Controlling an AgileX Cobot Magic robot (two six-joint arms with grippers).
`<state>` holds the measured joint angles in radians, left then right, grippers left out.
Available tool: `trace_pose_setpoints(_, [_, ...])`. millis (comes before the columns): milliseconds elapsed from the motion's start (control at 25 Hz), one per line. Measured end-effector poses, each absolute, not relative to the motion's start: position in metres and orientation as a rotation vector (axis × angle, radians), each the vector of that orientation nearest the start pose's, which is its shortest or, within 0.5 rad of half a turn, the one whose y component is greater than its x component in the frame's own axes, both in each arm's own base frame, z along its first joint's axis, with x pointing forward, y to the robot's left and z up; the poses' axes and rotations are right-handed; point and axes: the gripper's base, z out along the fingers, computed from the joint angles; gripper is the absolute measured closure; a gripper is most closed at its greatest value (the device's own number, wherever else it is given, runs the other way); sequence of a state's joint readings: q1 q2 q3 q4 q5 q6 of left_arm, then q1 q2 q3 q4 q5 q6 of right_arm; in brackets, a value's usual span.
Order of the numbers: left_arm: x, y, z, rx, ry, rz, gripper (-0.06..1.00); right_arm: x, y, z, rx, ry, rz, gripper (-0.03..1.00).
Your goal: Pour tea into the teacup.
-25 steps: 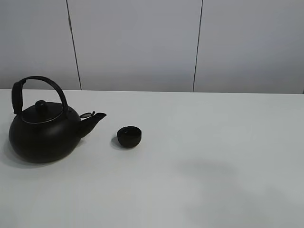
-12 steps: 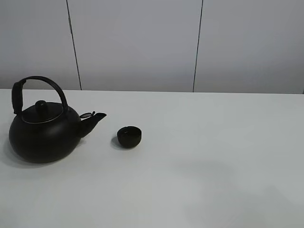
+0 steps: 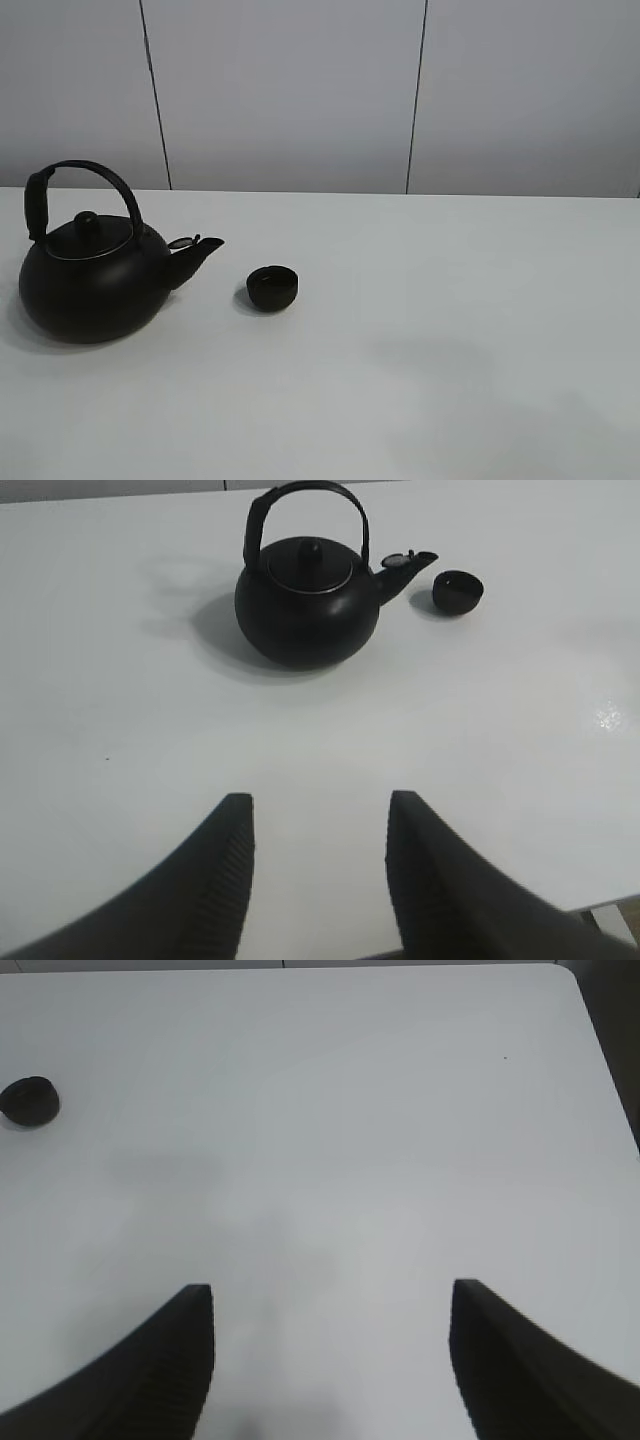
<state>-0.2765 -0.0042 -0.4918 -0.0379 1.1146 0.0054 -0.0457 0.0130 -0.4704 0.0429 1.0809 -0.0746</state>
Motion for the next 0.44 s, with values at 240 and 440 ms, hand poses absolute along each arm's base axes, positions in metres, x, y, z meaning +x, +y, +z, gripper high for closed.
trace_pose_setpoints(240, [-0.0075,-0.0012,0.2671,0.305,2.099,-0.207,0.63,-0.0005,0.0035,0.2675,-0.032,2.106,-0.02,0.5])
trace_pose_setpoints(440, [-0.0078,-0.0012,0.267,0.306,2.097,-0.207,0.63,-0.0005,0.0035,0.2675,-0.032,2.106,-0.02,0.5])
